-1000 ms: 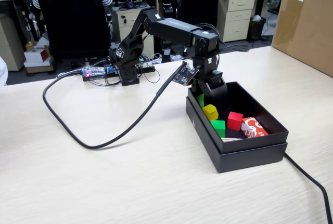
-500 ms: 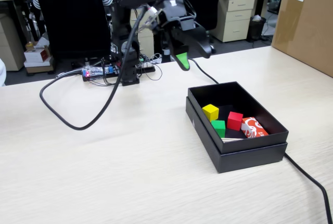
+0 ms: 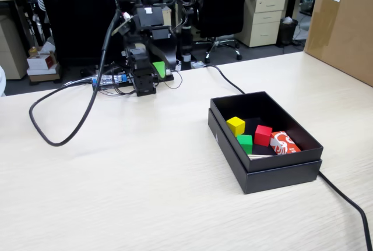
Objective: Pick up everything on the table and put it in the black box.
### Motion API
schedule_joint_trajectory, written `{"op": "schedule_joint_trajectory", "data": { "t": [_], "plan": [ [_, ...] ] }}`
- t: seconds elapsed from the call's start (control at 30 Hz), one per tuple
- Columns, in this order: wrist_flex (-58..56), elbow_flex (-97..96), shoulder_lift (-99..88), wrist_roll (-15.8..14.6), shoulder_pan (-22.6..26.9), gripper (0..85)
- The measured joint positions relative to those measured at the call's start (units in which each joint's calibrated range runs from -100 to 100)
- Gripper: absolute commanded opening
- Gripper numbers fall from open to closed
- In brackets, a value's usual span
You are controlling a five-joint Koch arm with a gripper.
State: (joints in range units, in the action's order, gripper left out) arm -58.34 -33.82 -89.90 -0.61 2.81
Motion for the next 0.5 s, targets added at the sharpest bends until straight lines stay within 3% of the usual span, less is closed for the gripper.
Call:
{"op": "schedule_joint_trajectory", "data": {
  "t": [0.37,0.5],
  "plan": [
    [0.9,-15.3,-8.5,-0.4,-3.6,52.3],
    [6.3,-24.0,-8.7,-0.7,-3.8,52.3]
  ]
}}
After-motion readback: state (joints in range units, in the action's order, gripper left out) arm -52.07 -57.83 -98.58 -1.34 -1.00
